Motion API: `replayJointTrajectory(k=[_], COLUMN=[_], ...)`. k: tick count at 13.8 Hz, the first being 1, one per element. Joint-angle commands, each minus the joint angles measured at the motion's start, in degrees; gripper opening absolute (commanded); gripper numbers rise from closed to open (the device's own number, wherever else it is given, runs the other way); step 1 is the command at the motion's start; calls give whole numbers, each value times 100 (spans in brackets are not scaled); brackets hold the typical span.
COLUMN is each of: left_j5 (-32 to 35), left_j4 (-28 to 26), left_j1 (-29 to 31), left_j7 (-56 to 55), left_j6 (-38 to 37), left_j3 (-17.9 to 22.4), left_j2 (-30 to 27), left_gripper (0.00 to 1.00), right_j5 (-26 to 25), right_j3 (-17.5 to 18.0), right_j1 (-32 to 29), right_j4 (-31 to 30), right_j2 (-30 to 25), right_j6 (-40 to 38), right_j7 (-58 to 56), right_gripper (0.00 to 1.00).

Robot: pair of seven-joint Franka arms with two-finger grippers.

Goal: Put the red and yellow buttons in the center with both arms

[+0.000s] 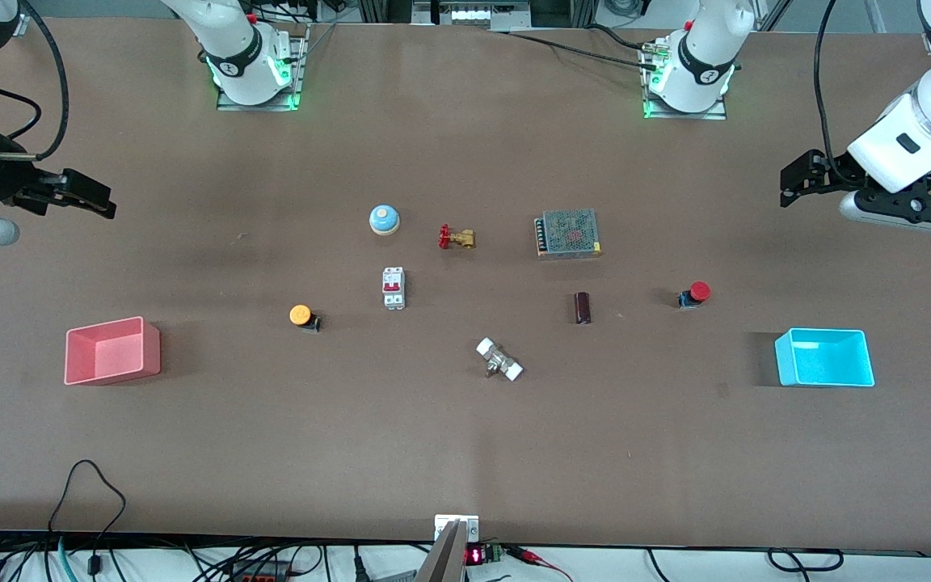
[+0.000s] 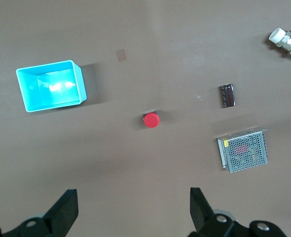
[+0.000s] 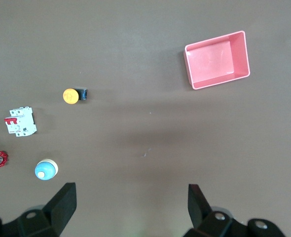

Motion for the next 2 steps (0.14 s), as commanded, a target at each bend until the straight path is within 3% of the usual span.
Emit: replayJointTrajectory(k=[1,2], left_j5=[102,93], left_j4=[144,144], left_j1=[-1,-1], left_j7=[-39,-39], left_j6=[-142,-142], left_j3=[-8,-8], left_j2=[32,32], left_gripper=[100,100], right_j5=[98,106], right_j3=[-25,-25], right_j1=[28,28], right_j4=[21,21], right_j2=[-29,-20], right_j6=[-81,-81], right_j7=[86,78], right_gripper=[100,100])
